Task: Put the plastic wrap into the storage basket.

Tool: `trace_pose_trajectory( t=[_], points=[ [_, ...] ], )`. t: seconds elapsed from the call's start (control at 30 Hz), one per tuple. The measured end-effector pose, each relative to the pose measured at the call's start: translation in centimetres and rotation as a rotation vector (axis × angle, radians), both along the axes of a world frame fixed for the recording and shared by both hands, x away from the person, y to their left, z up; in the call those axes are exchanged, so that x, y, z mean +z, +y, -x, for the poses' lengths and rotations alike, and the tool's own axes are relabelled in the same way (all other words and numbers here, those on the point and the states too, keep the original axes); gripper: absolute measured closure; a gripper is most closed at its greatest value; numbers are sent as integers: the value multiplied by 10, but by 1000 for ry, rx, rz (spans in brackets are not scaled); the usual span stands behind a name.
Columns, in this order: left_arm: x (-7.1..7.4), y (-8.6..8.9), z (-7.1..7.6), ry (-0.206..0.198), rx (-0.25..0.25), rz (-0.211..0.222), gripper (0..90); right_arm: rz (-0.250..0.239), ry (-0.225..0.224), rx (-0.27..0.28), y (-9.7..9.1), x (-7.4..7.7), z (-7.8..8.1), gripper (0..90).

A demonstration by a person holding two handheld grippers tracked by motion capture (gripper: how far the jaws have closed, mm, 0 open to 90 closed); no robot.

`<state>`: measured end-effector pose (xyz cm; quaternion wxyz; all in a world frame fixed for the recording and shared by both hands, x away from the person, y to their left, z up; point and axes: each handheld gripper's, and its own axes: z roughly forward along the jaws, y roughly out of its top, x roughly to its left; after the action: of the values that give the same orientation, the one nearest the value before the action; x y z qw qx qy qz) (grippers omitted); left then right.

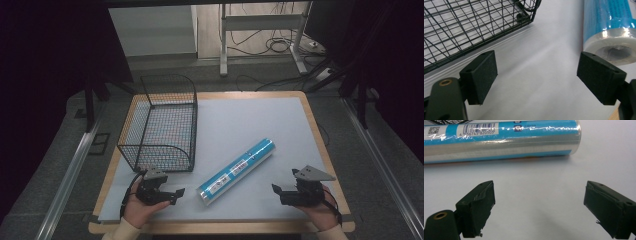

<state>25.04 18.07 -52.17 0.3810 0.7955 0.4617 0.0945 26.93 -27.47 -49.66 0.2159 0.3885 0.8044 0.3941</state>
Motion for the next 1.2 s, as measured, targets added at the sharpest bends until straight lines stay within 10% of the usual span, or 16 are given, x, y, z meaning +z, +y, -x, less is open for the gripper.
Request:
trace_pose_trajectory(
  t=[1.2],
  points=[
    [63,-35,17,-89,-79,3,170,0,5,-17,0,-1,0,106]
  ],
)
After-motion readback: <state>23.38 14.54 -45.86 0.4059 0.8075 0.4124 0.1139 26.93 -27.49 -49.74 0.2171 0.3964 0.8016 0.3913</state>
